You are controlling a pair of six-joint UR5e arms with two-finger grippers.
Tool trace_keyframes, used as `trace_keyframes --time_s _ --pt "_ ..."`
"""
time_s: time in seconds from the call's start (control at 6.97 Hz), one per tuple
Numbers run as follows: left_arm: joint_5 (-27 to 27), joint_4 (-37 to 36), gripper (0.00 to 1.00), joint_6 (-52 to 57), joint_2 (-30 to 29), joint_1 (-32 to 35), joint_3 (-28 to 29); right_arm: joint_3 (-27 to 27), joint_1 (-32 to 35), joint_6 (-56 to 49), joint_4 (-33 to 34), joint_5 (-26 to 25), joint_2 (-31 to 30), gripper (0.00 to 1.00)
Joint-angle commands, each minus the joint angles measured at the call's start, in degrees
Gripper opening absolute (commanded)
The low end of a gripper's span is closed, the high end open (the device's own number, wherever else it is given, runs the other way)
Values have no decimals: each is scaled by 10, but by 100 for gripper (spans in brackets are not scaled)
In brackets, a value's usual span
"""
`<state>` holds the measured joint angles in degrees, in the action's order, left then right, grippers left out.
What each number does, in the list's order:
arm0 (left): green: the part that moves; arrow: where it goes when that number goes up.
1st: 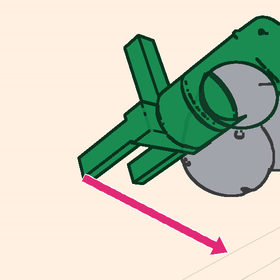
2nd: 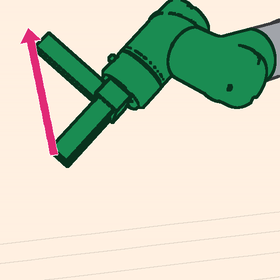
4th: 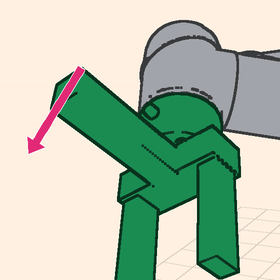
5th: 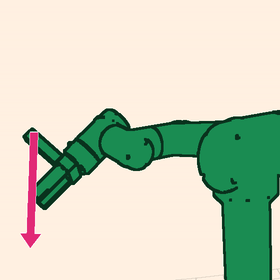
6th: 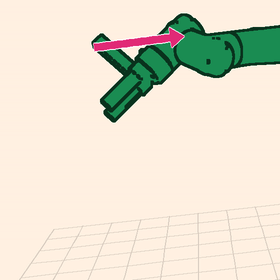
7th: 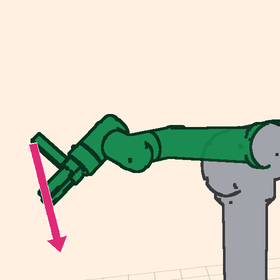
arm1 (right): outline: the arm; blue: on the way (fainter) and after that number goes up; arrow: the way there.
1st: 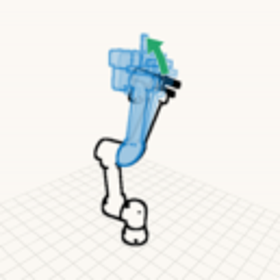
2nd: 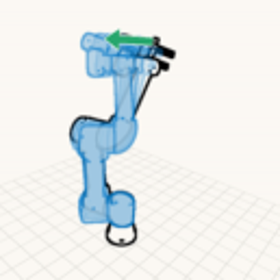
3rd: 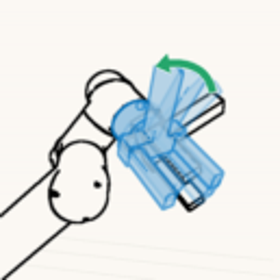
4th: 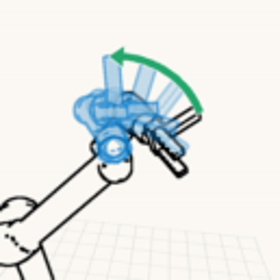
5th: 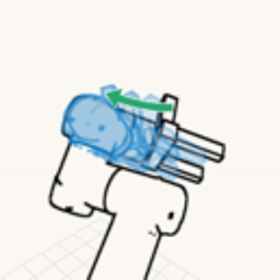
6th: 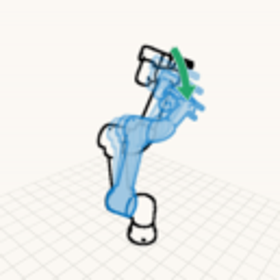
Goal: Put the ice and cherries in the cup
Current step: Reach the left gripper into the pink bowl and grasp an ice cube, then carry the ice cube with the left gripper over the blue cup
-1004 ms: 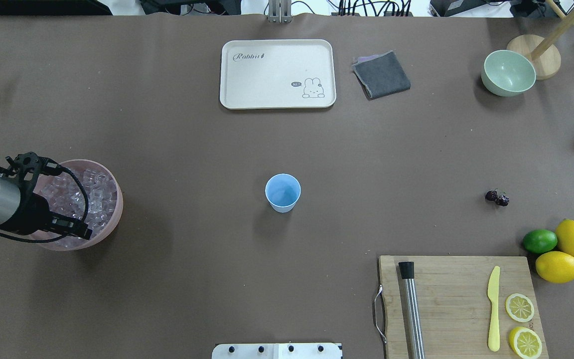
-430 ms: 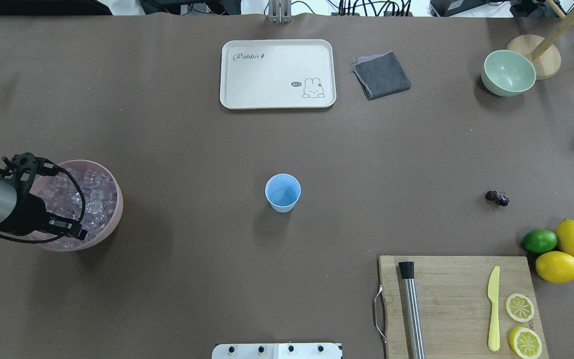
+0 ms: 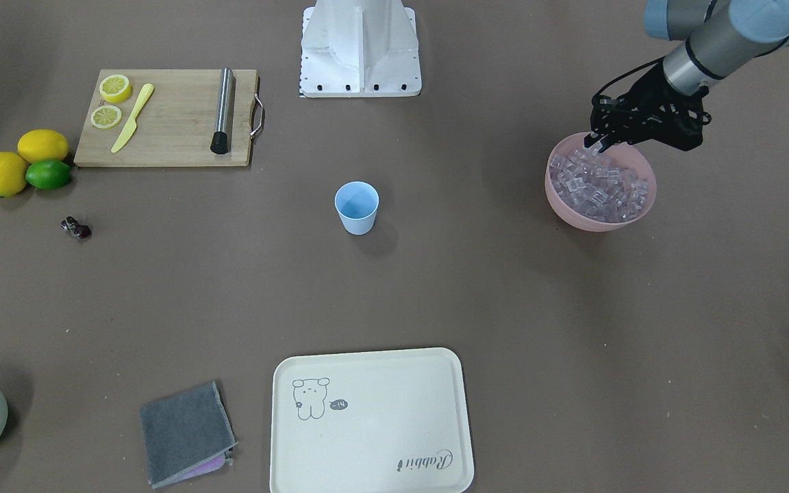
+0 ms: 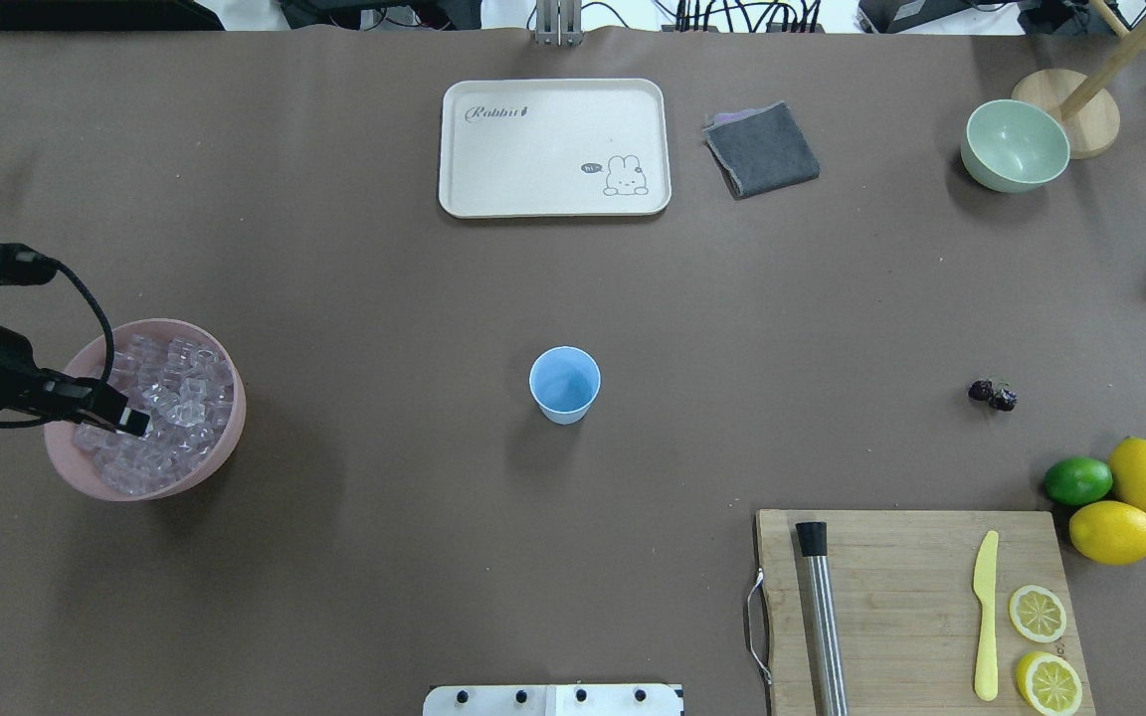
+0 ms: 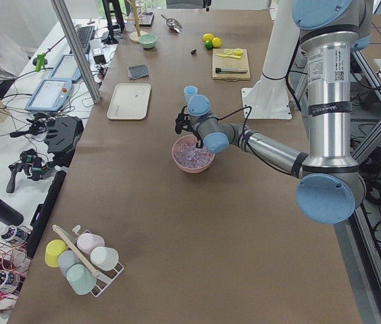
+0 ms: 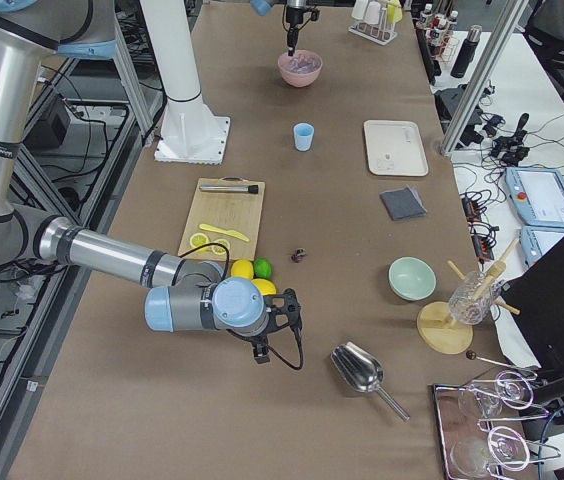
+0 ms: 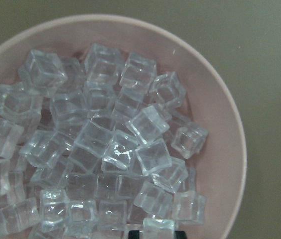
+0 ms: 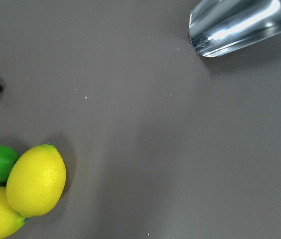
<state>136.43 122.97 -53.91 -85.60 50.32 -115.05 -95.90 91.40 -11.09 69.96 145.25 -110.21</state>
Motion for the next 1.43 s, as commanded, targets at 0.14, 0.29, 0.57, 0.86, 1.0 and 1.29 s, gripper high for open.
trace_keyframes --time_s 0.14,0.29,0.57,0.86,1.0,1.29 --pt "22 -5 0 -127 -145 -27 21 0 -1 0 0 0 1 100" --pt "-17 -5 0 -203 -233 -68 60 0 -1 0 0 0 1 100" --pt "-110 -105 0 -248 -362 -135 95 4 -1 0 0 1 1 100" --pt "-213 -128 0 -269 -436 -214 156 6 -1 0 0 1 2 100" --pt "-229 -125 0 -269 -446 -218 178 6 -1 -1 0 1 2 100" --pt "-257 -121 0 -264 -470 -216 221 6 -1 0 0 1 2 100"
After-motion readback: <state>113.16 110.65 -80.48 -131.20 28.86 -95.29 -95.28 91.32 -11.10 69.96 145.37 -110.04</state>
